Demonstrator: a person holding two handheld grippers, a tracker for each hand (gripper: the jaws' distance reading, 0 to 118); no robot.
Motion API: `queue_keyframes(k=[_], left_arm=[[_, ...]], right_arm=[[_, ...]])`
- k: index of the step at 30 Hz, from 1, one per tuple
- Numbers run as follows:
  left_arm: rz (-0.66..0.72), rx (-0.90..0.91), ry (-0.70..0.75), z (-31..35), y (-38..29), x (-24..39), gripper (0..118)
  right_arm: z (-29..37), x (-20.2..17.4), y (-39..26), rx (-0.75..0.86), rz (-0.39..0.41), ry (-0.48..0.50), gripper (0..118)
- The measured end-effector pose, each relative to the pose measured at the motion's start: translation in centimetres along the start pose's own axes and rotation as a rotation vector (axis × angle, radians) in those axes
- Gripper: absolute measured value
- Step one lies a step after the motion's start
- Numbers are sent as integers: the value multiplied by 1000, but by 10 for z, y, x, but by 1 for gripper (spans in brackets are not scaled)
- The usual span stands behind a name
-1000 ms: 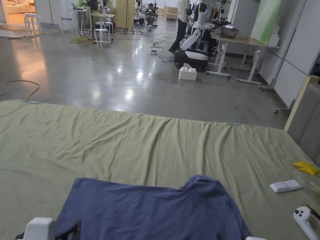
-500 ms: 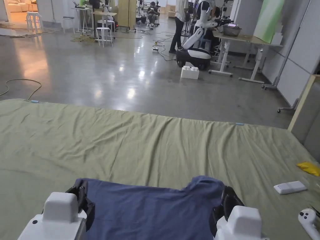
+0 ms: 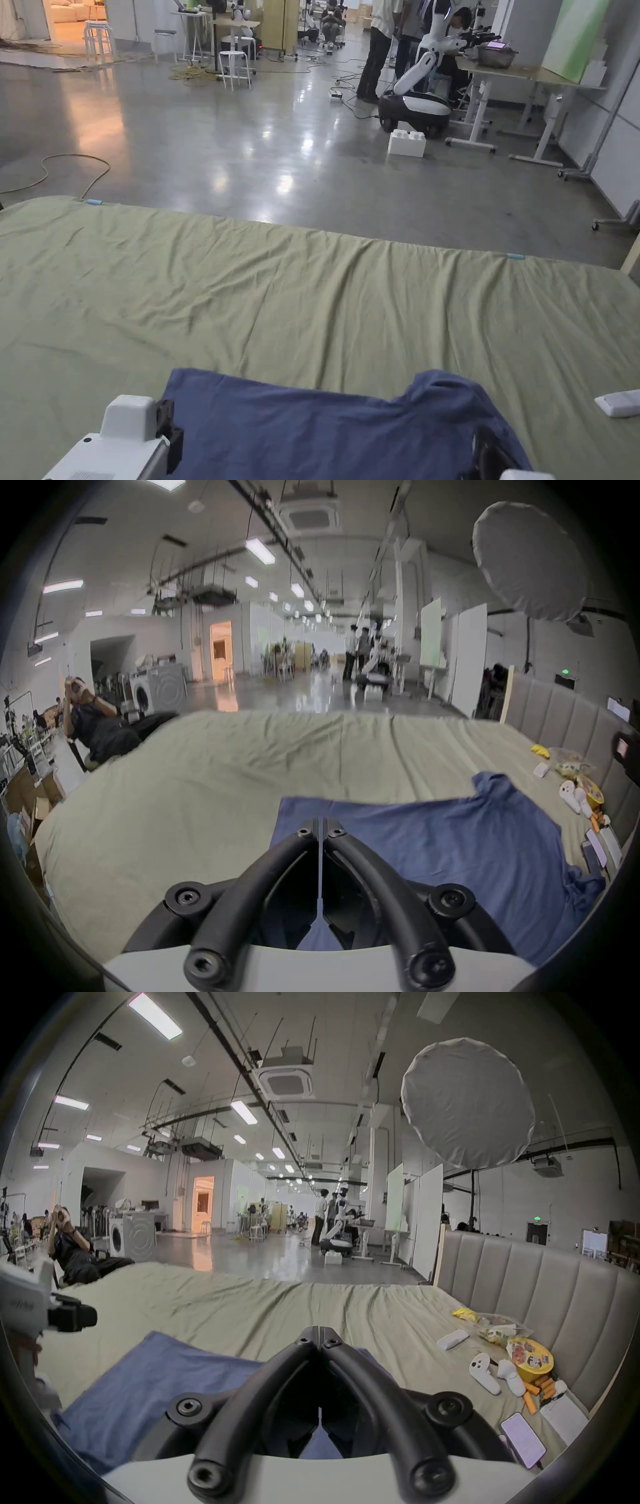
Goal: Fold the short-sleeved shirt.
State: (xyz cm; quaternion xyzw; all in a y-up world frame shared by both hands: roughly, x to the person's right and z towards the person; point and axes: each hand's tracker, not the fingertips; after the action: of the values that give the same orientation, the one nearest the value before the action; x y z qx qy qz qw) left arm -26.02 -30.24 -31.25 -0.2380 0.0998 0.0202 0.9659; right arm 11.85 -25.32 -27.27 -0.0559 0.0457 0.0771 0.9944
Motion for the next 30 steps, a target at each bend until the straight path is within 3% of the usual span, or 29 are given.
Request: queue_keyframes(k=[2, 7, 10, 12, 13, 19, 24, 27, 28, 30], left_arm=[[7, -92, -8, -42, 6, -15, 2], [68, -199, -44, -126, 21, -39, 5], [45, -296, -17, -170, 29, -42, 34], [39, -335, -15, -194, 32, -44, 65], [32, -373, -14, -206, 33, -44, 72], [42, -419, 2, -262, 33, -47, 73], [-80, -507, 25, -289, 17, -40, 77], [-66, -494, 17, -289, 21, -42, 79], [-64, -498, 23, -288, 24, -40, 78], [-97, -495, -16, -282, 25, -38, 64]], right_arm=[[-4, 3, -13, -39, 39, -6, 0], [-17, 15, -39, -139, 31, -20, 0], [-23, 17, -48, -172, 53, -14, 0], [-28, 18, -53, -195, 64, -16, 0], [-29, 19, -56, -205, 71, -15, 0], [-37, 28, -78, -287, 114, -20, 0], [-39, 38, -91, -335, 105, -52, 0], [-39, 41, -96, -359, 109, -60, 0], [-40, 42, -98, -366, 107, -60, 0], [-45, 45, -98, -380, 92, -61, 1]])
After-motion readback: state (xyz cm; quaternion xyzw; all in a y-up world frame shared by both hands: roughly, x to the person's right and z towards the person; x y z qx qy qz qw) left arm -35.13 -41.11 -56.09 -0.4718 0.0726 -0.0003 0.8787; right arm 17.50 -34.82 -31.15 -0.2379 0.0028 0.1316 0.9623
